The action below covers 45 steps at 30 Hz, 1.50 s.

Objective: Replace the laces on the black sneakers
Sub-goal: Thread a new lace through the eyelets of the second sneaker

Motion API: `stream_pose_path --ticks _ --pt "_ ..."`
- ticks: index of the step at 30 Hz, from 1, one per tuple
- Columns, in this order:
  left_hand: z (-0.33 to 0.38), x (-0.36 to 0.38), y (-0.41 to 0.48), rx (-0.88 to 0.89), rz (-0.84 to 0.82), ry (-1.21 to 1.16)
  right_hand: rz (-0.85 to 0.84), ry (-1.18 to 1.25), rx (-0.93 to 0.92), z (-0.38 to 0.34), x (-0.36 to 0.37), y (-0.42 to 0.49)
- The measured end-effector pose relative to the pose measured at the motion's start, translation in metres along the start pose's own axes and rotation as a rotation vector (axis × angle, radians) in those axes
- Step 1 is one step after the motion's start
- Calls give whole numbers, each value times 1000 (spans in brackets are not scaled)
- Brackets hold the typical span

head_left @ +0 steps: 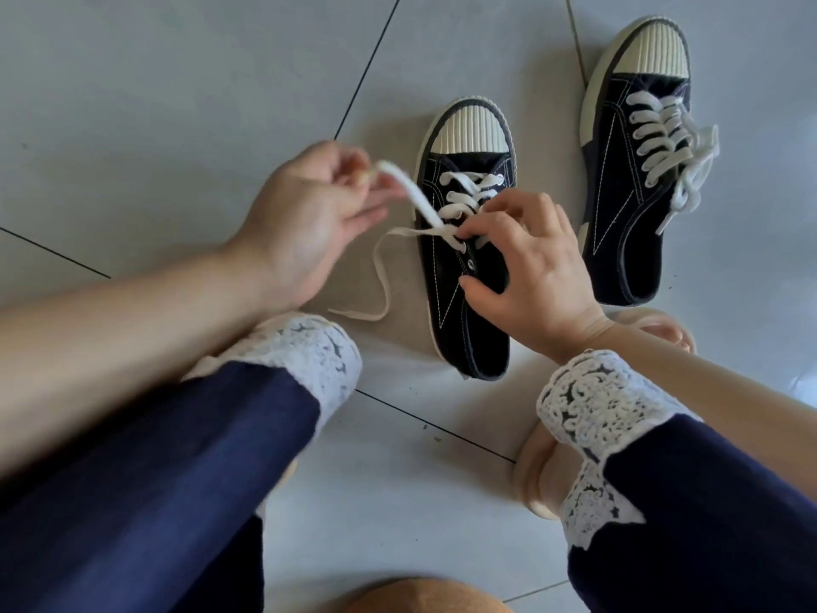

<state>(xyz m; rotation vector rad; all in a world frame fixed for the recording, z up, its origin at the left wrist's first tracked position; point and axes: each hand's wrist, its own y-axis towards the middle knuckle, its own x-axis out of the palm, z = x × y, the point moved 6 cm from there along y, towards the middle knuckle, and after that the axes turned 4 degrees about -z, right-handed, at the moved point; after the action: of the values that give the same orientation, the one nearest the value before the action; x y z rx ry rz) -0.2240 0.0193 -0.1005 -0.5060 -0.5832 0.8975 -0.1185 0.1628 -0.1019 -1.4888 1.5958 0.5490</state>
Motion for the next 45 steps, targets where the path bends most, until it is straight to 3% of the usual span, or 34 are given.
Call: stream_pose_path --ticks 2,3,8,11,14,16,20,25,28,31,35,38,40,45 --pt "7 29 4 -71 -145 -295 31 44 42 5 0 -2" --pt "8 38 3 -98 -190 -315 52 71 58 7 -1 -3" --pt "-12 22 -1 -183 -123 260 54 245 224 18 8 -8" --pt "-10 11 4 -111 -112 616 37 231 276 25 10 -10" --pt "-7 14 3 30 -227 1120 34 198 260 25 8 -7" --pt "-14 18 -2 53 -335 1336 36 199 258 24 8 -7" --pt "-21 8 -10 -127 -495 1430 42 196 263 25 6 -5" --pt "-29 -4 -20 -452 -755 1351 34 197 268 26 7 -4" --pt "-44 9 -22 -431 -874 1543 33 210 267 27 8 -4" --pt "-46 24 -8 -220 -771 1620 25 192 232 26 7 -3" --pt "-33 42 13 -13 -362 1352 20 202 252 25 9 -3" --pt "-30 55 22 86 -206 1284 -9 192 261 25 8 -1" --pt "-29 55 26 102 -170 1220 -26 179 287 26 8 -1" --pt "-21 40 12 131 -261 1218 -38 187 331 28 11 0"
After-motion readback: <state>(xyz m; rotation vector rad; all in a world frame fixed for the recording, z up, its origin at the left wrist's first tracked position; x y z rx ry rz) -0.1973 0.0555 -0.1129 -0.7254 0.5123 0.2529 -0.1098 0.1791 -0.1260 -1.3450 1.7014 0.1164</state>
